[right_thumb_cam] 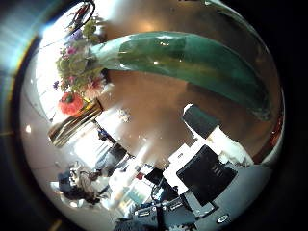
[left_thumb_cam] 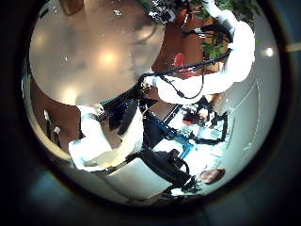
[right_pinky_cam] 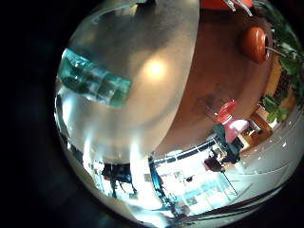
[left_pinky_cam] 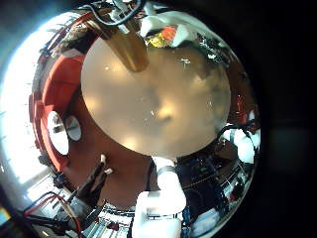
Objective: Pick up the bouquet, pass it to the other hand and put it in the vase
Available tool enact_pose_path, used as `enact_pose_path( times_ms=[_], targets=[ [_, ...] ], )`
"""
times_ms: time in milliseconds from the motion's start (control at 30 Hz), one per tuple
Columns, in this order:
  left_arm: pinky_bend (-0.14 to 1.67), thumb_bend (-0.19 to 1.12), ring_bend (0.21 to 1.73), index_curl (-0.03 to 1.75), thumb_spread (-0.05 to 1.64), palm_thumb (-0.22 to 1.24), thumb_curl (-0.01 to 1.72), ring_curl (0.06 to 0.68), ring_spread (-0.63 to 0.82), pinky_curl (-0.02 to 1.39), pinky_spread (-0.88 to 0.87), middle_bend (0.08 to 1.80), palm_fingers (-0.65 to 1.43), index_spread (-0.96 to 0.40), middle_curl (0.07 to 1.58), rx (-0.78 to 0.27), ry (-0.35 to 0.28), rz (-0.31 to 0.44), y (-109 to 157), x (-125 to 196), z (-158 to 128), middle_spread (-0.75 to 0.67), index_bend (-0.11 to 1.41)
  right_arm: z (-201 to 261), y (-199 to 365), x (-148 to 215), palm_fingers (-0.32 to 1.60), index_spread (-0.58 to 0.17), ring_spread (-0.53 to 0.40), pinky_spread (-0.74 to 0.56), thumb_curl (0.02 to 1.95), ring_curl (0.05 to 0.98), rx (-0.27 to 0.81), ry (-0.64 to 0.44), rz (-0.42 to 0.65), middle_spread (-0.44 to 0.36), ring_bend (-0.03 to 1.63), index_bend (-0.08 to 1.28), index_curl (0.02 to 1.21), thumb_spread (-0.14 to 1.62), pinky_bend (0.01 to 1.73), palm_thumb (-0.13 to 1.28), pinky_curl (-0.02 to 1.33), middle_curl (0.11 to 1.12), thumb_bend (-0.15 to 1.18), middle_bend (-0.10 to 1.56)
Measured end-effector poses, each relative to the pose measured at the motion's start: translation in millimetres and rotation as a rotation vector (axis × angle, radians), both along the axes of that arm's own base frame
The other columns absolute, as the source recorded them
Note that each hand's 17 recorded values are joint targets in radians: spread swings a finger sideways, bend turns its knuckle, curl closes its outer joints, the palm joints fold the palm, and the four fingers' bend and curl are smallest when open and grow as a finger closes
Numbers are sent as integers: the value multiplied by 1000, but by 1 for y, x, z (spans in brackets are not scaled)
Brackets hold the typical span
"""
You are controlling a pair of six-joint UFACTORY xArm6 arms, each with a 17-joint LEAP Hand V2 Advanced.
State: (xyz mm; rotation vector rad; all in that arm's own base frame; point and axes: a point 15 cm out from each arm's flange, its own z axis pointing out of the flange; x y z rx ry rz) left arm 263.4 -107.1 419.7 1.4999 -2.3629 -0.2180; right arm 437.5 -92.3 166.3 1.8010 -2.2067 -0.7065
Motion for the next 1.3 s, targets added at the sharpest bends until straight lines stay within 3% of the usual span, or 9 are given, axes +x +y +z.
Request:
enact_pose_path(
  times_ms=[300,467,600,800,967,1300],
  targets=[
    [178,-23,436,447,1090,340,313,194,562,244,516,184,161,35,296,-1,1,-1,0,1,0,415,256,-7,4,-10,444,-218,-173,27,474,352,-14,30,25,-93,904,177,314,1016,565,735,181,464,-23,456],
    [178,-23,436,447,1090,340,313,194,562,244,516,184,161,35,296,-1,3,-4,0,2,-1,415,256,-5,6,-9,836,-312,-257,-250,482,414,-26,26,34,-190,1080,175,318,1007,831,778,225,525,-14,543],
    [178,-23,436,447,1090,340,313,194,562,244,516,184,161,35,296,-1,4,-3,0,2,-1,415,256,-2,4,-8,1130,-408,-273,-398,496,470,-48,21,43,-252,1144,291,393,985,999,836,303,614,-11,652],
    [178,-23,436,447,1090,340,313,194,562,244,516,184,161,35,296,-6,-8,-1,1,5,3,415,256,9,1,3,1224,-495,-259,-343,526,552,-99,-32,57,-299,1234,637,605,947,1266,933,444,783,-8,875],
    [178,-23,436,447,1090,340,313,194,562,244,516,184,161,35,296,-7,-9,2,3,6,3,415,256,19,0,2,1200,-467,-243,-281,570,610,-109,-81,44,-286,1315,905,777,907,1360,1034,514,892,11,1077],
    [178,-23,435,449,1090,340,313,194,562,244,516,184,162,35,296,-18,-48,6,3,20,21,415,259,71,-13,-3,1117,-371,-217,-205,684,686,-136,-226,19,-220,1416,1068,943,919,1425,1173,606,949,45,1253]
  ],
)
